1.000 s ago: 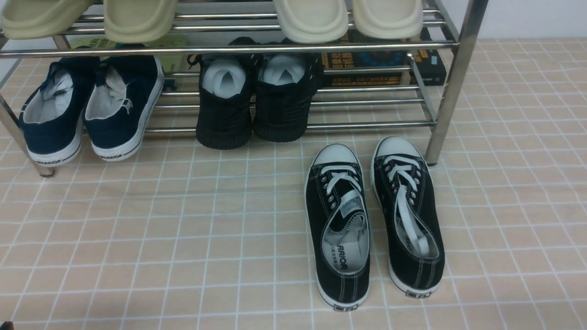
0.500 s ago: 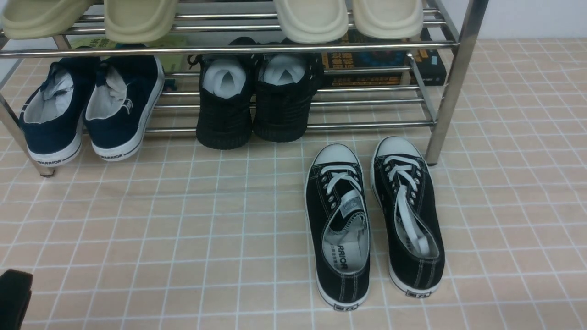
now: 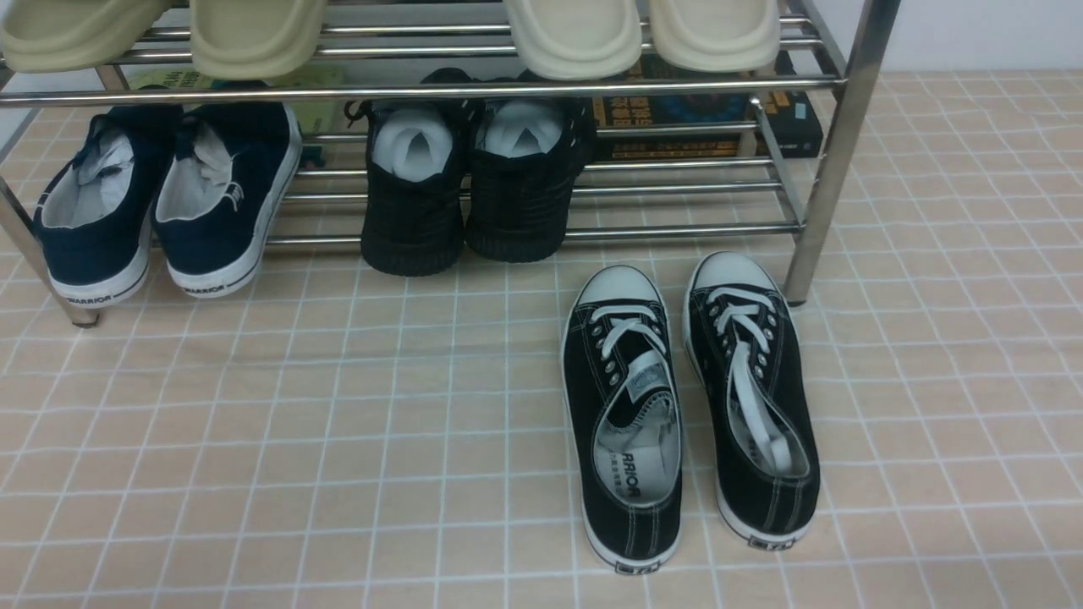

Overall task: Take the shoes off the shelf from the light coffee tablecloth by hand.
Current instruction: 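Grasp the leftmost shoe on the bottom shelf of the shoe rack with the left gripper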

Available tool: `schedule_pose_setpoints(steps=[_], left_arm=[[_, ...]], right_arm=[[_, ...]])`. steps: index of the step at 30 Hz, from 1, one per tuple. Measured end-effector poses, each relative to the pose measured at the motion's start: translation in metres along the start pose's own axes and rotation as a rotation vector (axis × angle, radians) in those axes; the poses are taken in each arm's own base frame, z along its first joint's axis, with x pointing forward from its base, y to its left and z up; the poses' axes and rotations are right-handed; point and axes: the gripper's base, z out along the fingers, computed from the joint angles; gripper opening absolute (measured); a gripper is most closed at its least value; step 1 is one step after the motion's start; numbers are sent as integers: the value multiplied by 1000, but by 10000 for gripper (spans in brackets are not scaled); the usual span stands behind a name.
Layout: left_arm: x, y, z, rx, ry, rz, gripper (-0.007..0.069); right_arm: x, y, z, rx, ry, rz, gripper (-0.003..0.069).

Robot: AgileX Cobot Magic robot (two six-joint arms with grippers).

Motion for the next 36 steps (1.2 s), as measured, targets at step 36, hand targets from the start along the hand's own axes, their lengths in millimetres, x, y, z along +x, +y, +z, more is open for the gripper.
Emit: schedule_pose_setpoints(steps=[36], left_arm=[[-68,-9,276,-1002,880,632,15]], right_arm=[[0,0,0,0,0,0,238]])
